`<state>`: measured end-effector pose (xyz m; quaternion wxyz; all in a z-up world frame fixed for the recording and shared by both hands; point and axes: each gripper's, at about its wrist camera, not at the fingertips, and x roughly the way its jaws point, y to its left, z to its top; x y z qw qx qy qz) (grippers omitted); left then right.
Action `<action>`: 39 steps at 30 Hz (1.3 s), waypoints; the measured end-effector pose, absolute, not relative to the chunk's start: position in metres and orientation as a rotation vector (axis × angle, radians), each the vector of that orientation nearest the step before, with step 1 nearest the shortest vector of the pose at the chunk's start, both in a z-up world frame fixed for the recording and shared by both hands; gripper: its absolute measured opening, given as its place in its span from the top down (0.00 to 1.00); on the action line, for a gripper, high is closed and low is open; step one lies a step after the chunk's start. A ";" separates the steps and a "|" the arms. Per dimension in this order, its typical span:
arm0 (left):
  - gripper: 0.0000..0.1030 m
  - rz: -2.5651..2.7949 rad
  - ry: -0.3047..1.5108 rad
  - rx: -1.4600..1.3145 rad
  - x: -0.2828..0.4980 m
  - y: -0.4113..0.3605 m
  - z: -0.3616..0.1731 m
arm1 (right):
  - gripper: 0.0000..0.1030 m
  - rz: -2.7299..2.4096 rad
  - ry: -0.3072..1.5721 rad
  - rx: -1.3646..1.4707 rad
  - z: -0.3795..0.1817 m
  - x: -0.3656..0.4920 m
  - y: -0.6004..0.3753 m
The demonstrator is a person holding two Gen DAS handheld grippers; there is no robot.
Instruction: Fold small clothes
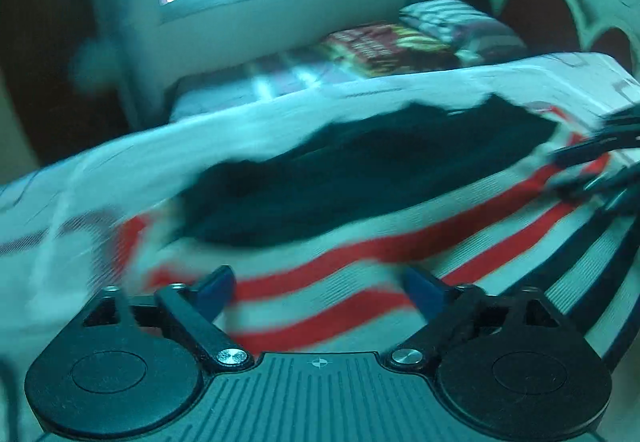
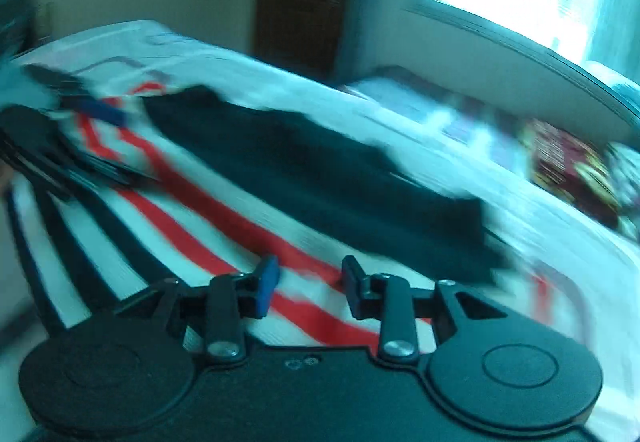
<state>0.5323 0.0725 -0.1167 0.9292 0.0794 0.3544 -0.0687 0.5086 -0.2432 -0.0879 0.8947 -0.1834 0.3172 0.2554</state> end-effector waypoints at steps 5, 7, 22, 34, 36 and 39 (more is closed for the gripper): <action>0.04 -0.099 0.743 0.071 0.519 0.119 -0.125 | 0.66 0.441 0.708 -0.189 -0.091 0.511 -0.321; 0.07 -0.065 0.730 0.089 0.519 0.110 -0.118 | 0.73 0.397 0.684 -0.181 -0.080 0.507 -0.312; 0.07 -0.221 0.710 0.116 0.479 0.014 -0.123 | 0.67 0.597 0.671 -0.303 -0.095 0.441 -0.198; 0.07 -0.135 0.720 0.123 0.438 0.088 -0.124 | 0.67 0.510 0.681 -0.387 -0.090 0.407 -0.267; 0.06 -0.098 0.740 0.129 0.432 0.103 -0.128 | 0.68 0.446 0.709 -0.375 -0.096 0.407 -0.300; 0.07 -0.058 0.764 0.017 0.433 0.114 -0.126 | 0.71 0.424 0.724 -0.242 -0.090 0.409 -0.316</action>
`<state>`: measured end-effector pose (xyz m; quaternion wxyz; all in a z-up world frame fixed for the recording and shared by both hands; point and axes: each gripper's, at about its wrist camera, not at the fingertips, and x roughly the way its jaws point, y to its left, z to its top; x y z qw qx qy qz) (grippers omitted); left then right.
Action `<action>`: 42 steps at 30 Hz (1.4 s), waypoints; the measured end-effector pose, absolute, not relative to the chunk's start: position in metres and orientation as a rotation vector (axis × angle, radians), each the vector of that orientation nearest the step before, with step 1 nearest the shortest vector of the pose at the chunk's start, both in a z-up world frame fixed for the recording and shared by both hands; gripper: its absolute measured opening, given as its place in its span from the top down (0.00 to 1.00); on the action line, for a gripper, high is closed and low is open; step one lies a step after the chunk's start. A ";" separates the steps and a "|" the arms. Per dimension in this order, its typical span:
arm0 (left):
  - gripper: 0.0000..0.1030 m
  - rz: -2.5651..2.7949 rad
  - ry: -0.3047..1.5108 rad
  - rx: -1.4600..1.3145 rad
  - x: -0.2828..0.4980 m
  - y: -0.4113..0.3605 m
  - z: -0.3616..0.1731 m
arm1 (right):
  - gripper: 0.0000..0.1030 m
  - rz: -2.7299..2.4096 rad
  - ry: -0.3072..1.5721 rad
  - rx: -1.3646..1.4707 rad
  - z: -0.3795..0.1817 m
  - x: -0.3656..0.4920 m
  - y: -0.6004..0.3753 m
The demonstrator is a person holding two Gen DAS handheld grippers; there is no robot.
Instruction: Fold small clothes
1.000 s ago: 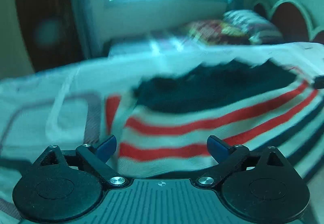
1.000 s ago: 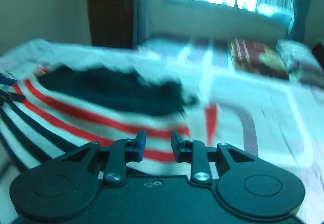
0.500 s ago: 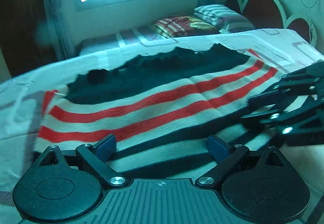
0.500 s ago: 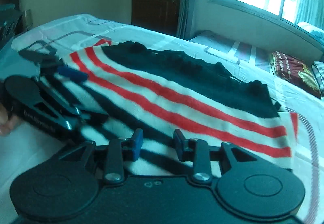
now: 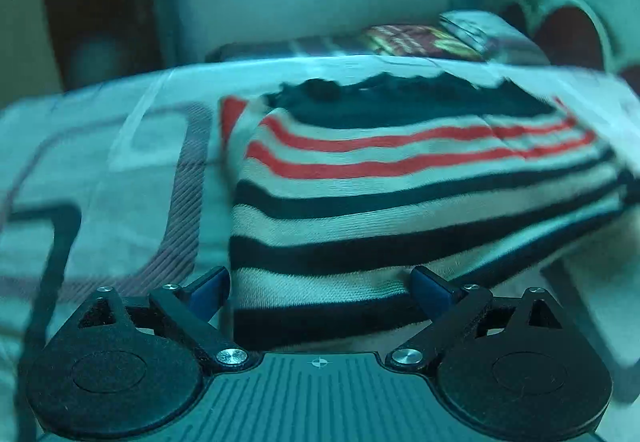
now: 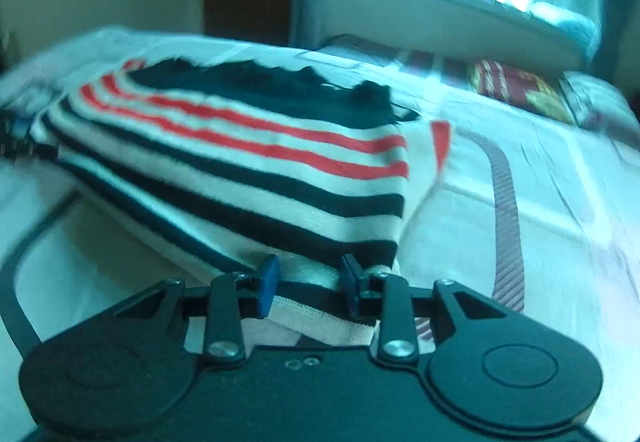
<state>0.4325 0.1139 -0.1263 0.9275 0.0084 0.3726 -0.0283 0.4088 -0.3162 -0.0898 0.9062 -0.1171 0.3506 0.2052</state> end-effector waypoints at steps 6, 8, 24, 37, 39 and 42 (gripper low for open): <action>0.07 -0.153 0.640 0.073 0.427 0.041 -0.105 | 0.71 0.501 0.624 -0.191 -0.068 0.390 -0.248; 0.07 -0.159 0.663 0.092 0.433 0.016 -0.111 | 0.71 0.513 0.662 -0.189 -0.077 0.392 -0.223; 0.05 -0.072 0.692 0.052 0.403 0.071 -0.146 | 0.73 0.270 0.705 -0.031 -0.102 0.371 -0.330; 0.05 -0.027 0.716 -0.018 0.485 0.094 -0.124 | 0.77 0.227 0.724 -0.013 -0.088 0.460 -0.313; 0.02 -0.056 0.722 -0.022 0.487 0.098 -0.136 | 0.80 0.240 0.714 -0.022 -0.098 0.461 -0.320; 0.02 -0.051 0.731 -0.003 0.489 0.094 -0.131 | 0.78 0.242 0.718 -0.087 -0.095 0.457 -0.313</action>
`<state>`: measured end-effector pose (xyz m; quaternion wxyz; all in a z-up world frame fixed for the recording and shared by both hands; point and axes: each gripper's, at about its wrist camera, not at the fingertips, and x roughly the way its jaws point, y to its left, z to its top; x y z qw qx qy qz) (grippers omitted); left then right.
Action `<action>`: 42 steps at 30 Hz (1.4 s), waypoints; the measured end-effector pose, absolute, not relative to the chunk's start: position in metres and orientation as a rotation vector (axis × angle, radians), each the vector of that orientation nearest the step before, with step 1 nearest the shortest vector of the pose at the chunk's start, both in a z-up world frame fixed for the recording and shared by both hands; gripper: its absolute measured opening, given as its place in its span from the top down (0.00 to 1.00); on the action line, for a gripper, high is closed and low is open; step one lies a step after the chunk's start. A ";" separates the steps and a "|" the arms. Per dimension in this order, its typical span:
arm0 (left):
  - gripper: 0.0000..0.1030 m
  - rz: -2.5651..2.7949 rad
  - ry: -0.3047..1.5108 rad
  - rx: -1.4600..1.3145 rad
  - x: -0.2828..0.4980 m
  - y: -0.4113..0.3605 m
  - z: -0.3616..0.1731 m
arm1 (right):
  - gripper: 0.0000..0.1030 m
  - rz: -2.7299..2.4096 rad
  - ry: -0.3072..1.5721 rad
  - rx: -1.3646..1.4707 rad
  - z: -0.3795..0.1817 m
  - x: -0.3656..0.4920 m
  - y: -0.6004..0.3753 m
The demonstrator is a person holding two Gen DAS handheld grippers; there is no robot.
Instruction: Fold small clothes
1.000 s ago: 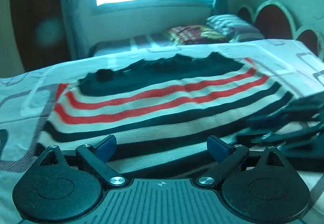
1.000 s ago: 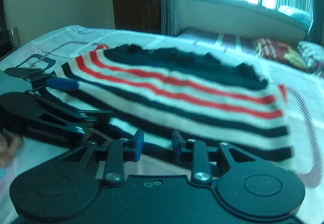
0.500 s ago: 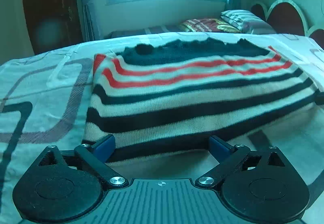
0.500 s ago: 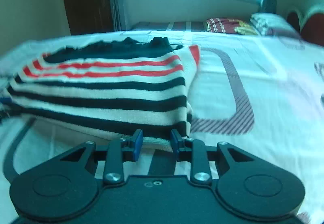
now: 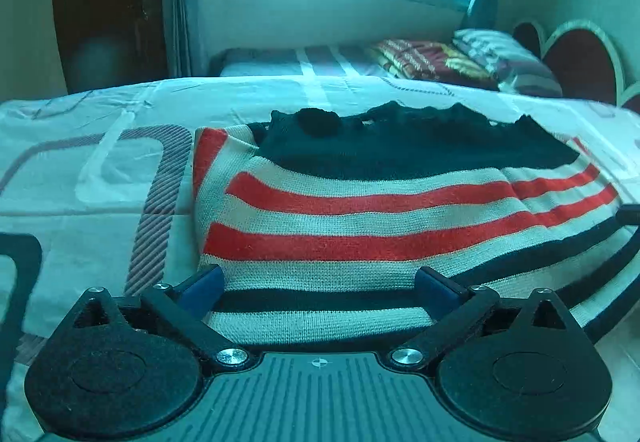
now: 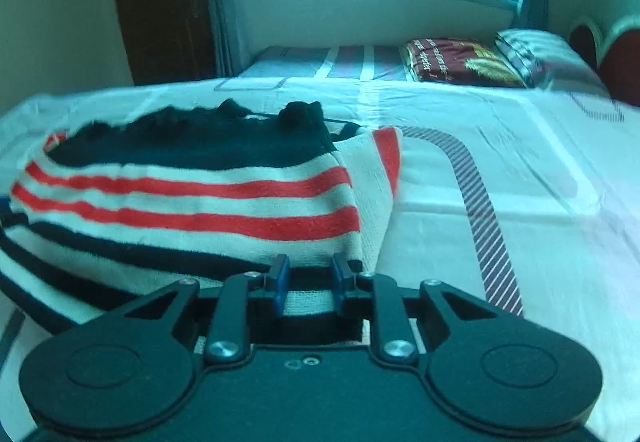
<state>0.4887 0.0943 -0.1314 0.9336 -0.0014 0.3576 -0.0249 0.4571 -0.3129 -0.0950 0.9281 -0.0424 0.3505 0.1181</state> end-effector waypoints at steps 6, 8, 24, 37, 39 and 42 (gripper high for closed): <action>0.00 0.036 0.698 -0.012 0.454 0.102 -0.130 | 0.40 0.194 0.755 -0.120 -0.106 0.441 -0.314; 0.00 0.063 0.735 0.021 0.439 0.106 -0.135 | 0.40 0.188 0.755 -0.030 -0.101 0.433 -0.329; 0.00 0.012 0.713 -0.032 0.285 0.084 -0.128 | 0.40 0.223 0.672 0.065 -0.082 0.274 -0.313; 0.22 0.086 0.540 -0.964 0.392 0.157 -0.165 | 0.73 0.338 0.629 0.071 -0.067 0.401 -0.255; 0.22 0.092 0.521 -0.960 0.401 0.155 -0.166 | 0.76 0.362 0.634 0.075 -0.067 0.419 -0.246; 0.33 0.106 0.497 -0.955 0.414 0.151 -0.169 | 0.83 0.409 0.653 0.059 -0.071 0.443 -0.228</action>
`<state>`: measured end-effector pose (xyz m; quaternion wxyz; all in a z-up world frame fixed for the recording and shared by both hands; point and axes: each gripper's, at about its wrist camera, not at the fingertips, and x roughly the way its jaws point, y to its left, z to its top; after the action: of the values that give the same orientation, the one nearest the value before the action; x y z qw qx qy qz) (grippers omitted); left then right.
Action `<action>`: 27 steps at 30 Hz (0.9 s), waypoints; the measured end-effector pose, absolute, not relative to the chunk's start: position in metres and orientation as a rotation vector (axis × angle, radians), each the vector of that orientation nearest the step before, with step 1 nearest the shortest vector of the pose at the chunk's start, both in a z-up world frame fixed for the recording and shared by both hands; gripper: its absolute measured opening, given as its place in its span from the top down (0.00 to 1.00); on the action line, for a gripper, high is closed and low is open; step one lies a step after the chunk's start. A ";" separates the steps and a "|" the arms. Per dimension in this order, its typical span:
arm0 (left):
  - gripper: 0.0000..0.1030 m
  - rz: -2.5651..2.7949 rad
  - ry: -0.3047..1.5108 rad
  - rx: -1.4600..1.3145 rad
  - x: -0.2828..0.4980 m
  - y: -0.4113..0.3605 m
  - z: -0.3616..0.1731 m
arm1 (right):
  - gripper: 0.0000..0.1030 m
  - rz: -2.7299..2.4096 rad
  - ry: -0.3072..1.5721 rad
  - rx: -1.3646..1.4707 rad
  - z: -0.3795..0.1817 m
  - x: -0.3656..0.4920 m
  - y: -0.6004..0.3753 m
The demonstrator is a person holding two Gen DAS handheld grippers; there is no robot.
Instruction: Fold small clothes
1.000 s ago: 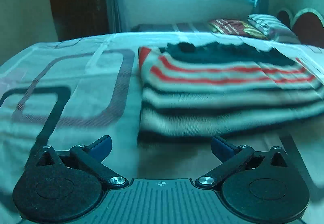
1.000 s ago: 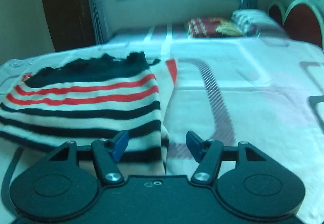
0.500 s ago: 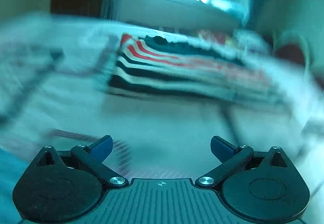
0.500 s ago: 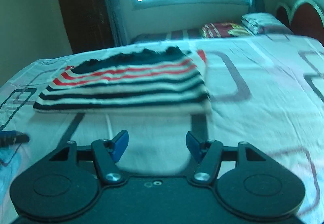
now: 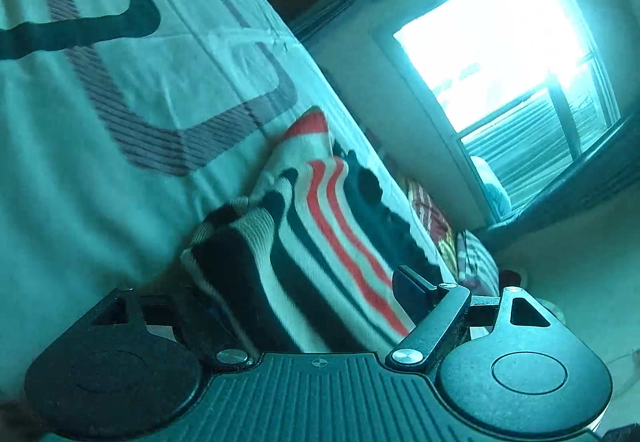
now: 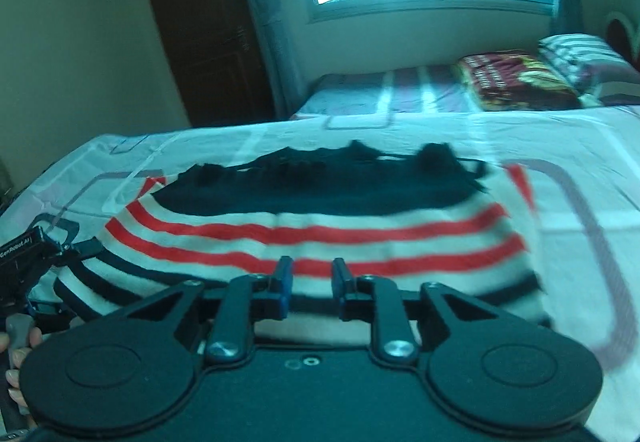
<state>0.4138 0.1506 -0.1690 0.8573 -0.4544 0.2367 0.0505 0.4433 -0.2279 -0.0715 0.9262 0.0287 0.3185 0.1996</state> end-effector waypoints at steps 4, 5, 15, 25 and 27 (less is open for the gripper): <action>0.74 0.123 0.534 -0.988 0.431 0.162 -0.178 | 0.87 0.462 0.683 0.040 -0.082 0.464 -0.203; 0.75 0.116 0.530 -1.006 0.431 0.165 -0.181 | 0.87 0.471 0.687 0.033 -0.084 0.468 -0.197; 0.78 0.072 0.555 -0.967 0.444 0.166 -0.181 | 0.91 0.453 0.713 -0.003 -0.108 0.473 -0.185; 0.81 -0.237 0.462 -0.645 0.486 0.093 -0.056 | 0.92 0.469 0.713 0.081 -0.110 0.477 -0.198; 0.81 -0.324 0.491 -0.569 0.503 0.056 -0.035 | 0.92 0.470 0.723 0.131 -0.110 0.478 -0.204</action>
<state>0.5030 0.0558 -0.0352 0.9174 -0.2767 0.2386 -0.1576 0.4778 -0.2036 -0.1102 0.9064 0.0636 0.3499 0.2279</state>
